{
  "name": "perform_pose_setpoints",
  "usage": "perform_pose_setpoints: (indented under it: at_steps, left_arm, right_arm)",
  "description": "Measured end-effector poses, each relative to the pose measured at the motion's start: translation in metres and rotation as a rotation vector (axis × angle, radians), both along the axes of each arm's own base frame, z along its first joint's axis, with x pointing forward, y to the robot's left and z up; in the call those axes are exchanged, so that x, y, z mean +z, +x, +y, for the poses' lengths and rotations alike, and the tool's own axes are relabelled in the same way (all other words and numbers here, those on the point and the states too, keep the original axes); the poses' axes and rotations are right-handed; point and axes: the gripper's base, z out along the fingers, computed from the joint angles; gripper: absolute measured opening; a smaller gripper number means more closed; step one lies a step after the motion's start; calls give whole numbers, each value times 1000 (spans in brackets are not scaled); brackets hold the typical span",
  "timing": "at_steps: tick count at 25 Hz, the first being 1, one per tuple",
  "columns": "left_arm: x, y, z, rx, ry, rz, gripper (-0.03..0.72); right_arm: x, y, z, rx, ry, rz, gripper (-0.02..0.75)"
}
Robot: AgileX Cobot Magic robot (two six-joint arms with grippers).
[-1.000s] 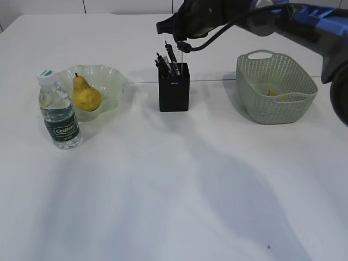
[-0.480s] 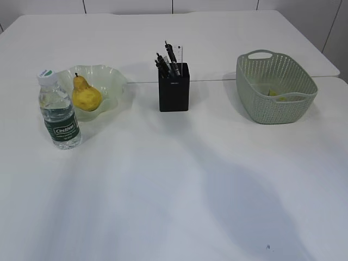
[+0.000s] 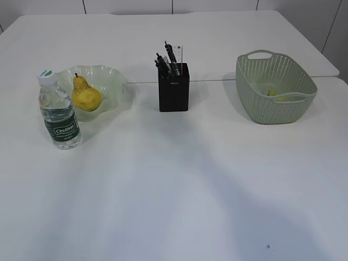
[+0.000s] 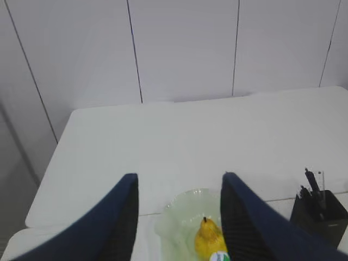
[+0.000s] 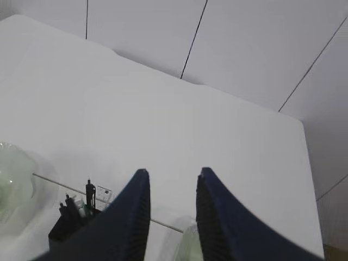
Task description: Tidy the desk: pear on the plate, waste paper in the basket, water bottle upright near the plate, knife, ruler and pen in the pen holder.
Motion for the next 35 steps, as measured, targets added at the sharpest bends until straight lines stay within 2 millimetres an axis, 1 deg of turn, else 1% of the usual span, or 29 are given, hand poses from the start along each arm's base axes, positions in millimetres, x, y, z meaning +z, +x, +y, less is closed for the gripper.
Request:
perform_pose_setpoints:
  at_steps: [3,4,6,10,13,17,19,21,25,27,30,32,35]
  left_arm:
    - [7,-10,5,37,-3,55,347]
    - [9,-13,7,50,-8,77,347]
    - [11,-19,8,63,-21,128,347]
    - [14,-30,4,3,-43,238,347]
    - [10,-36,-4,-90,-44,331,346]
    - [2,-44,-15,-230,-32,448,347]
    - [0,-50,-19,-289,-17,482,347]
    - [0,-58,-21,-342,-5,490,346]
    - [4,-83,-22,-434,54,488,346]
    - [6,-98,-23,-479,77,464,346]
    - [2,-122,-21,-522,87,443,347]
    - [-1,-136,-19,-527,90,417,346]
    - [-3,-165,-14,-529,93,347,347]
  right_arm:
    - [14,-33,-14,-8,-8,-10,249]
    - [13,-40,-17,-10,-17,3,249]
    - [14,-63,-26,-10,-23,3,249]
    - [3,-104,-42,0,-31,18,249]
    - [-9,-140,-56,3,-23,20,248]
    - [-37,-181,-71,-8,-9,64,248]
    - [-51,-205,-80,-6,1,72,249]
    - [-59,-231,-90,-2,22,54,249]
    - [-70,-290,-111,7,81,-15,249]
    - [-80,-314,-119,18,101,-7,248]
    - [-102,-338,-123,67,109,68,248]
    - [-113,-352,-124,104,120,92,248]
    - [-129,-369,-129,120,118,118,248]
